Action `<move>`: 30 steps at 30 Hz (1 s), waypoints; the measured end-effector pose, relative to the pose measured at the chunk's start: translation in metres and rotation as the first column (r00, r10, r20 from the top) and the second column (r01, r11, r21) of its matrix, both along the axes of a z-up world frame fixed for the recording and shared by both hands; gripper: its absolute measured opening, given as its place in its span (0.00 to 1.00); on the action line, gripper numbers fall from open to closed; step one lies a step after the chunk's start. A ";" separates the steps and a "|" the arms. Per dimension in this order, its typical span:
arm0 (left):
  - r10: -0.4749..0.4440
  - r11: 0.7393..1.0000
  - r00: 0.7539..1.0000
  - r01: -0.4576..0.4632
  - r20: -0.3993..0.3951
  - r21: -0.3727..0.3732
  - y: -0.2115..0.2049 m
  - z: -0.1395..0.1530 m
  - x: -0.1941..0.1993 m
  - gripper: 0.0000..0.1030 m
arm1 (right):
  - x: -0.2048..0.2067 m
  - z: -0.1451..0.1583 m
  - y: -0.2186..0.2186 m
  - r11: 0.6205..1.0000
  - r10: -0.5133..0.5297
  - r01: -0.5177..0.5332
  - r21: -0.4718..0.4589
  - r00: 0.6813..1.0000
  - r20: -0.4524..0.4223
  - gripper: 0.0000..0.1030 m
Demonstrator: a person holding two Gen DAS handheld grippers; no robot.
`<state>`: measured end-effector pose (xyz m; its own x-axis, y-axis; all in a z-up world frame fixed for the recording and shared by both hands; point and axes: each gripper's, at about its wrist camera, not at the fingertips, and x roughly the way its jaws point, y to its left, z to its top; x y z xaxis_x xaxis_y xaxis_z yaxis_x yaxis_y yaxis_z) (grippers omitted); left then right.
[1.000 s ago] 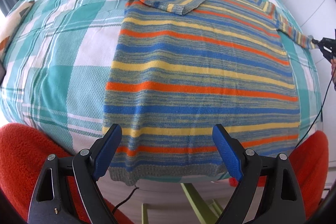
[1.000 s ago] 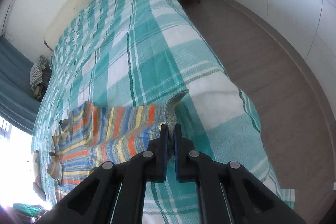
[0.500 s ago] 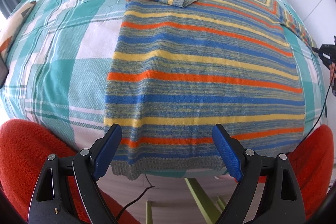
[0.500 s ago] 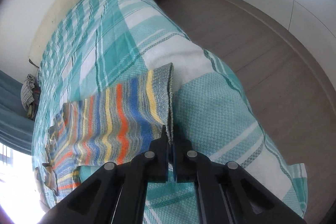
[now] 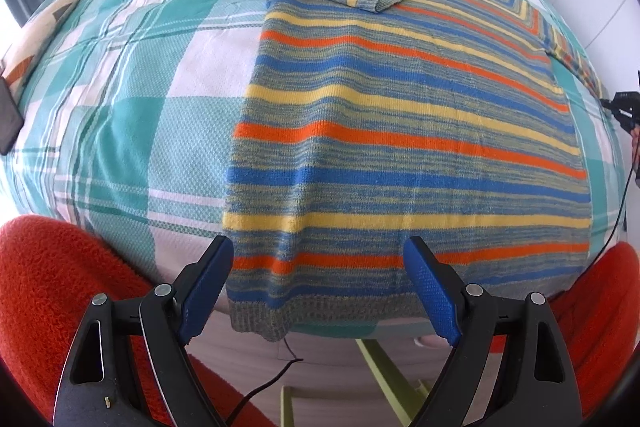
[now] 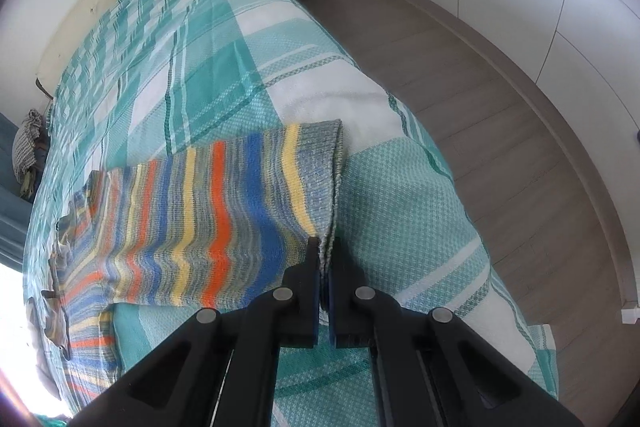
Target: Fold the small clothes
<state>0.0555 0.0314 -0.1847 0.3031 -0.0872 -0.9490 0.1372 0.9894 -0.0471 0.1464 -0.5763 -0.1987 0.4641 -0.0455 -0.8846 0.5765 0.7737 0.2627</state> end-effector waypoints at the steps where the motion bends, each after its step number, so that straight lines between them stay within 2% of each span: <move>1: 0.000 1.000 1.000 0.000 0.006 -0.004 0.001 0.001 -0.001 0.86 | -0.002 0.001 0.000 1.000 -0.005 0.005 -0.016 1.000 -0.001 0.01; 5: 0.006 1.000 0.999 -0.005 0.042 -0.029 0.005 0.009 -0.006 0.86 | -0.022 0.005 -0.005 0.999 -0.036 0.036 -0.024 0.999 0.011 0.03; 8: 0.016 0.999 0.999 -0.014 0.049 -0.039 0.008 0.010 -0.008 0.86 | -0.049 0.011 -0.015 0.995 -0.090 0.090 -0.040 0.996 0.008 0.14; 9: 0.019 0.999 0.999 -0.017 0.049 -0.043 0.009 0.010 -0.009 0.86 | -0.061 0.015 -0.018 0.992 -0.116 0.116 -0.049 0.993 0.004 0.23; 10: 0.022 0.999 0.999 -0.020 0.049 -0.047 0.010 0.010 -0.009 0.86 | -0.073 0.018 -0.021 0.987 -0.145 0.144 -0.064 0.989 -0.003 0.39; 12: 0.028 0.998 0.998 -0.025 0.056 -0.056 0.012 0.011 -0.011 0.86 | -0.098 0.028 -0.022 0.977 -0.192 0.192 -0.098 0.981 0.006 0.53; 15: 0.029 0.998 0.997 -0.025 0.066 -0.061 0.013 0.012 -0.013 0.88 | -0.133 0.046 -0.010 0.972 -0.195 0.198 -0.127 0.980 0.040 0.54; 18: 0.026 0.998 0.997 -0.022 0.074 -0.054 0.012 0.012 -0.013 0.90 | -0.158 0.062 0.018 0.976 -0.147 0.158 -0.153 0.986 0.078 0.55; 21: 0.021 0.999 0.997 -0.017 0.078 -0.051 0.011 0.012 -0.014 0.90 | -0.175 0.074 0.056 0.977 -0.081 0.104 -0.186 0.989 0.126 0.61; 25: 0.014 0.999 0.995 -0.010 0.097 -0.045 0.008 0.015 -0.016 0.90 | -0.182 0.082 0.110 0.975 0.031 0.008 -0.224 0.984 0.174 0.65; 30: 0.016 1.000 0.993 -0.013 0.116 -0.025 0.008 0.016 -0.020 0.91 | -0.175 0.075 0.171 0.964 0.158 -0.105 -0.246 0.965 0.208 0.65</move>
<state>0.0354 0.0393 -0.1691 0.4128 -0.1044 -0.9048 0.1287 0.9901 -0.0556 -0.0289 -0.4056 -0.1240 0.6640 -0.1613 -0.7301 0.4129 0.8932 0.1781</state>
